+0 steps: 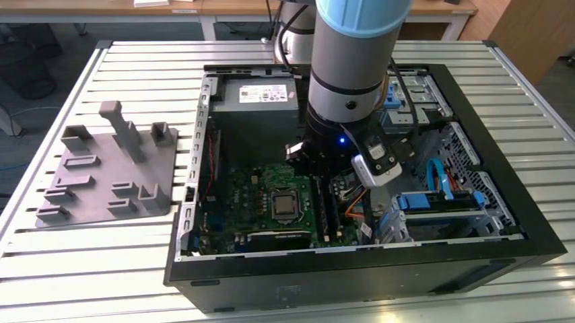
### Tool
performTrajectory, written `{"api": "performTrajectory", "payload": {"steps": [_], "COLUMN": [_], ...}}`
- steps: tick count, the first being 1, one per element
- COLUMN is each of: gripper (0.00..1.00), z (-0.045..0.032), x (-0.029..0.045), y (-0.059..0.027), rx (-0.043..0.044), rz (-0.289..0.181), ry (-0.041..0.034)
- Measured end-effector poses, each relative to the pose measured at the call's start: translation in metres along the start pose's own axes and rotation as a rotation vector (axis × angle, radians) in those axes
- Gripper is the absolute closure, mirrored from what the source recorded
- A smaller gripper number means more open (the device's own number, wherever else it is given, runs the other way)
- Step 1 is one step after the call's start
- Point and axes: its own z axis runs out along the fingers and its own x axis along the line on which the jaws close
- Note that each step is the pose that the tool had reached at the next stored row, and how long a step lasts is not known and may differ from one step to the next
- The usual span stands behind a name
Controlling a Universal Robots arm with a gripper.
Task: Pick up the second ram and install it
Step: 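Insert the second ram into the second slot, then press down the second ram until it locks into place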
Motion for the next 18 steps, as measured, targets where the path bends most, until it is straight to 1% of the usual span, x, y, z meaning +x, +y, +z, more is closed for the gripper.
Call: {"api": "performTrajectory", "payload": {"steps": [13, 14, 16, 18], "gripper": [0.90, 0.90, 0.90, 0.90], "z": [0.0000, 0.0003, 0.0013, 0.0026], "x": [0.0001, 0.0001, 0.0003, 0.0006], "y": [0.0007, 0.0026, 0.0091, 0.0178], "rx": [0.0004, 0.0004, 0.0003, 0.0005], "rz": [0.000, 0.000, 0.000, 0.000], "ry": [0.0000, -0.0001, -0.0001, 0.0000]}}
